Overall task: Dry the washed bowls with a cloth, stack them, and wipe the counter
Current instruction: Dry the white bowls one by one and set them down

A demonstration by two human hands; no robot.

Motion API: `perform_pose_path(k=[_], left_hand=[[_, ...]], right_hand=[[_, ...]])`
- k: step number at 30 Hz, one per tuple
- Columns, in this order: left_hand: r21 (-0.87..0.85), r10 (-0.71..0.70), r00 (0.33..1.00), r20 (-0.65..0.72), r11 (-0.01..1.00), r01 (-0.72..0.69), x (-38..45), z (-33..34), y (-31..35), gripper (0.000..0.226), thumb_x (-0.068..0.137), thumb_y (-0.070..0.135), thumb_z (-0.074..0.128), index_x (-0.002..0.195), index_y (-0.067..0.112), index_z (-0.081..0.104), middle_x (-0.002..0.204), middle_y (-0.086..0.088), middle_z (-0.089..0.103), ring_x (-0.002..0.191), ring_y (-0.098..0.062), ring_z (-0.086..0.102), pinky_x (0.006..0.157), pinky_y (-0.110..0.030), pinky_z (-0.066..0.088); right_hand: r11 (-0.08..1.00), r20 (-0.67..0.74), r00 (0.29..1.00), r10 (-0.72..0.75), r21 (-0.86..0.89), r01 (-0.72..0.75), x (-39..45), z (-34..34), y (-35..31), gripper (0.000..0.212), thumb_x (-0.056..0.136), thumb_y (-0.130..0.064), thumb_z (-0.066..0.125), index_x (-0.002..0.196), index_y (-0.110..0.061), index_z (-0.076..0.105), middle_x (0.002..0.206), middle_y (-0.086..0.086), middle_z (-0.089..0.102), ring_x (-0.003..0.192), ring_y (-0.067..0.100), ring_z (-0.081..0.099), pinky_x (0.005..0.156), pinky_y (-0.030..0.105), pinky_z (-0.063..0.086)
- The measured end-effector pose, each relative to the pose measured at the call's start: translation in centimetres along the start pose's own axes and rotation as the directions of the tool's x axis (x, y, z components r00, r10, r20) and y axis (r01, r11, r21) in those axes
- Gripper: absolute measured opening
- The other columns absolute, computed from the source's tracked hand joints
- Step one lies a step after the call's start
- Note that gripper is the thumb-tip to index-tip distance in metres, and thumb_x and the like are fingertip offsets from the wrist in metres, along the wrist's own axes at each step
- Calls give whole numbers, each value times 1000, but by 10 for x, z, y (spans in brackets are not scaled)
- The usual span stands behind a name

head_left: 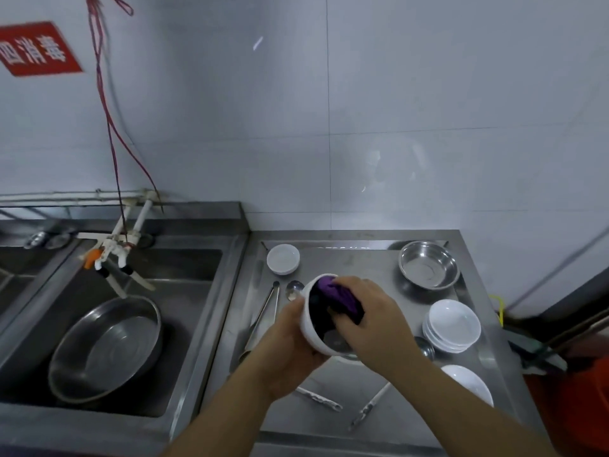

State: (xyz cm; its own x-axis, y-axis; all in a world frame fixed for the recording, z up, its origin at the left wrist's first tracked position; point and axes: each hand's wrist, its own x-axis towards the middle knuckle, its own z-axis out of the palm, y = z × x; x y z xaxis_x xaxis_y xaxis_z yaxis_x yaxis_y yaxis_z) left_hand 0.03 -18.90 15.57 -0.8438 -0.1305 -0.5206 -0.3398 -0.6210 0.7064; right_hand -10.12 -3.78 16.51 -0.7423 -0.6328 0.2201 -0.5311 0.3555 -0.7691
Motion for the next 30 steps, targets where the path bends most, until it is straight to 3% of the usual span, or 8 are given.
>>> perform_pose_path(k=[5,10,12,15,20,23,27,30], left_hand=[[10,-8,999,51,1000,8,-6,-5,3,69,93,74,45,139,27,68,146,-18,63,135,-37,61,112,-55,49],[-64,50,985,165,997,-40,-9,-20,34,78,88,71,65,148,22,59,152,-23,55,141,-44,53,117,-63,41],[-68,102,984,148,993,-93,-9,-30,52,85,85,69,72,153,20,52,151,-25,56,139,-46,54,115,-65,43],[43,188,975,115,980,-194,-11,-44,81,94,81,67,73,155,16,46,144,-27,61,133,-47,60,107,-64,50],[187,260,945,200,936,-297,-14,-69,109,114,71,74,81,154,7,41,141,-35,56,128,-58,56,103,-74,47],[207,264,909,322,918,-339,-16,-82,116,108,79,72,76,155,5,40,142,-36,55,130,-59,54,101,-64,53],[124,248,871,423,937,-327,-19,-90,112,102,86,65,75,156,1,37,145,-38,52,132,-51,56,100,-52,57],[73,249,841,481,944,-321,-19,-88,108,93,92,61,71,155,1,40,147,-38,50,133,-47,57,103,-48,56]], right_hand=[[986,60,989,-139,-86,143,-2,-5,-17,49,80,-30,62,130,-32,63,118,-13,63,93,10,63,80,29,59],[834,37,941,-337,-452,316,29,2,-46,43,85,-24,62,128,-20,69,115,3,67,82,27,68,62,37,60],[815,48,962,-270,-521,255,46,12,-64,42,86,-19,67,128,-22,68,112,3,64,78,29,67,61,40,58],[861,71,997,-23,-505,56,70,25,-90,34,93,-25,61,126,-30,66,107,-1,55,77,25,63,71,40,58],[941,236,928,290,-248,-231,87,28,-118,12,84,-24,62,88,-28,73,76,0,72,66,18,71,60,30,60],[935,353,868,350,-71,-348,84,25,-125,9,81,-30,74,89,-27,78,80,2,78,74,22,77,70,34,66],[736,465,783,413,335,-588,75,30,-134,19,76,-27,83,92,-17,82,91,11,80,80,24,77,76,34,64],[554,483,770,417,536,-637,67,35,-137,20,73,-27,83,90,-17,85,96,13,81,83,24,77,76,35,62]])
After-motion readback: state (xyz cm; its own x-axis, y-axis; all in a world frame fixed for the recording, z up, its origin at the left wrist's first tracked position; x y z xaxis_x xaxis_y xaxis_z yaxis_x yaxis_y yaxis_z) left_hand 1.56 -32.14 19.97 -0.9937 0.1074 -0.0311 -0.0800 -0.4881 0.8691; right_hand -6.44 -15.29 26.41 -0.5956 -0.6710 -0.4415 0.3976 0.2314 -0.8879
